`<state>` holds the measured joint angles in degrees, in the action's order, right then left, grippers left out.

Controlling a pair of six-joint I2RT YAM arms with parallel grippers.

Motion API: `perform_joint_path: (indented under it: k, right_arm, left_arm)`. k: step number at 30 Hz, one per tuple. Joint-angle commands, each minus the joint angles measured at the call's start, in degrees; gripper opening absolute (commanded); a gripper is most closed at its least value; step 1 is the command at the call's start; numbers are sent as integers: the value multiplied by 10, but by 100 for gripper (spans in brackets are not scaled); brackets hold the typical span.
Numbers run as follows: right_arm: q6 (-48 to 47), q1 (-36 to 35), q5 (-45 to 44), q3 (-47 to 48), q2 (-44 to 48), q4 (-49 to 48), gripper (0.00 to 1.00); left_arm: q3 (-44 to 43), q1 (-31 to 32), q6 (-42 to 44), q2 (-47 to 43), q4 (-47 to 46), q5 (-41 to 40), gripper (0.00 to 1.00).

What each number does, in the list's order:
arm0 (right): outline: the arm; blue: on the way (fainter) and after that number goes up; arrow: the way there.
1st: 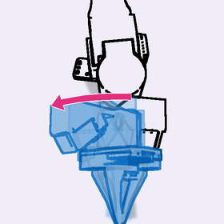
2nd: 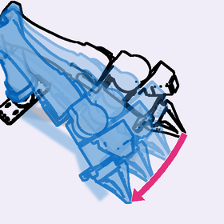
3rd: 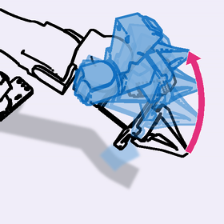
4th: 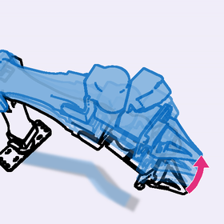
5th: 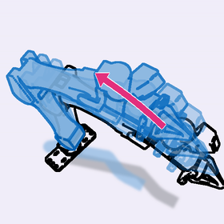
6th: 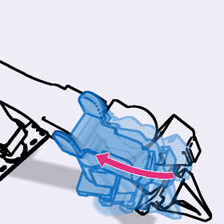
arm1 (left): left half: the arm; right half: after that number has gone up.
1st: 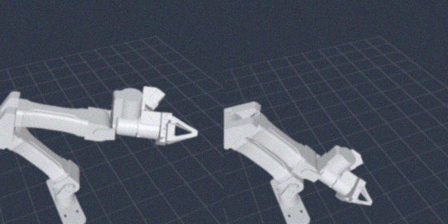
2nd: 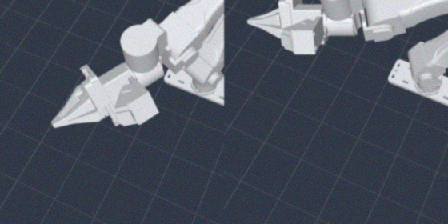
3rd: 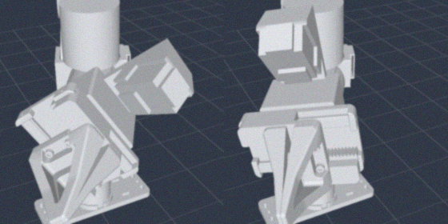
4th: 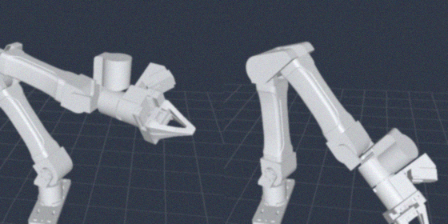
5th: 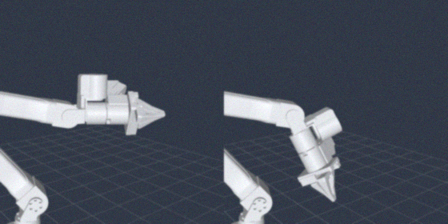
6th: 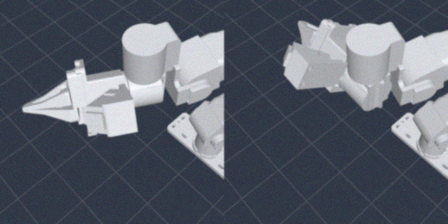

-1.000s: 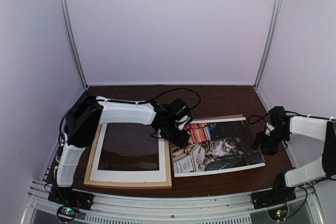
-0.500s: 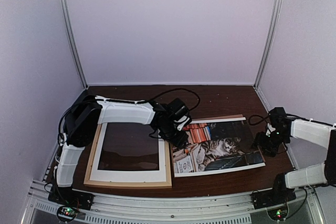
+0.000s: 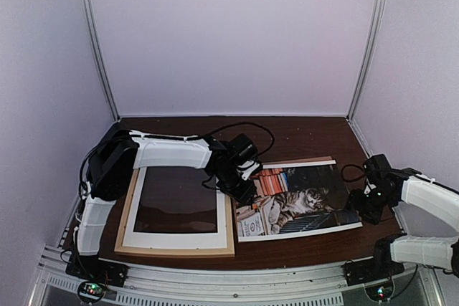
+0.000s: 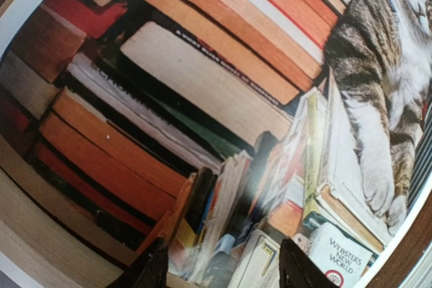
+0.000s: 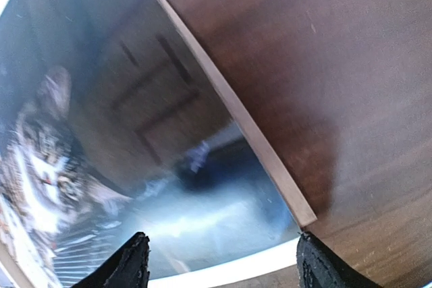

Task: Put the photo into the frame
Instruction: Rotate the photo at the center of the board.

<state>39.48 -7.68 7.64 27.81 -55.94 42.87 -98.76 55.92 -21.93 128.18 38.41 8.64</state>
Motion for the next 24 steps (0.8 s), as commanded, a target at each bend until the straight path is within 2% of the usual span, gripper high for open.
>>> perform_joint_path:
  k: [1,5,9,12,24]
  right_arm:
    - [40,-35,-64,3,6,28,75]
    - [45,-50,-85,11,-6,34,80]
    - [43,-51,-70,14,-58,4,83]
    - [45,-51,-43,14,-91,-31,84]
    - [28,-49,-56,63,-137,-79,84]
  left_arm:
    - [-10,1,9,20,41,19,57]
    - [-18,1,9,24,42,18,57]
    - [-32,1,12,31,48,15,57]
    - [-38,0,14,34,51,14,57]
    - [-65,0,21,54,68,42,56]
